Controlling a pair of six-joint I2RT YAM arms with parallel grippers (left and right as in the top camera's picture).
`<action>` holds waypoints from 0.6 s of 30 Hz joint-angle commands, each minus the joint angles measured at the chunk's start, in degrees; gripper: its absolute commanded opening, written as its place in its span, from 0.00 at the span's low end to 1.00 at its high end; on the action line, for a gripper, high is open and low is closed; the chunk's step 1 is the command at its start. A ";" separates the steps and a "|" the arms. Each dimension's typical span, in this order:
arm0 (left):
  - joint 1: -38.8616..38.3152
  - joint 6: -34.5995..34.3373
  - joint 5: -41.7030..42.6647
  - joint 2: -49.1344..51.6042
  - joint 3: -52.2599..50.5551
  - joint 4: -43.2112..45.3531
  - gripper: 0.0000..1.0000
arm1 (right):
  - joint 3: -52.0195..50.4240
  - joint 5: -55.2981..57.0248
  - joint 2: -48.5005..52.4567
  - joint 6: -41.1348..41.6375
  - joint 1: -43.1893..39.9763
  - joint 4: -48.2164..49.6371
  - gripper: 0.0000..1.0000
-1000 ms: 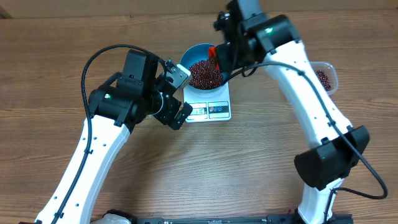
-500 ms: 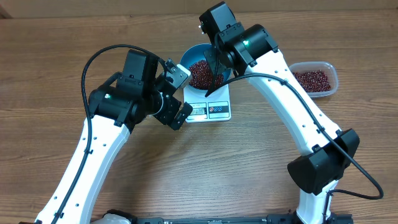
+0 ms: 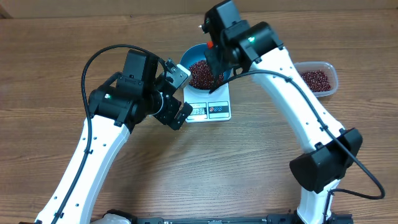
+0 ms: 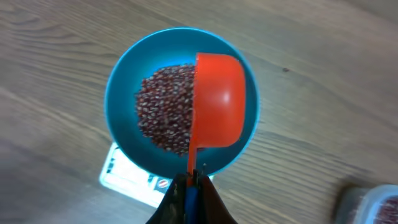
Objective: Scoop item into bowl and weigh 150g on scale
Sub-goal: 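Tip the red cup to pour beans into the teal bowl, then return the red cup to the bean container and scoop again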
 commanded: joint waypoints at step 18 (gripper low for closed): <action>0.31 -0.39 1.09 -0.63 1.20 0.24 0.99 | 1.36 -15.41 -7.87 -0.28 -34.01 -11.80 0.04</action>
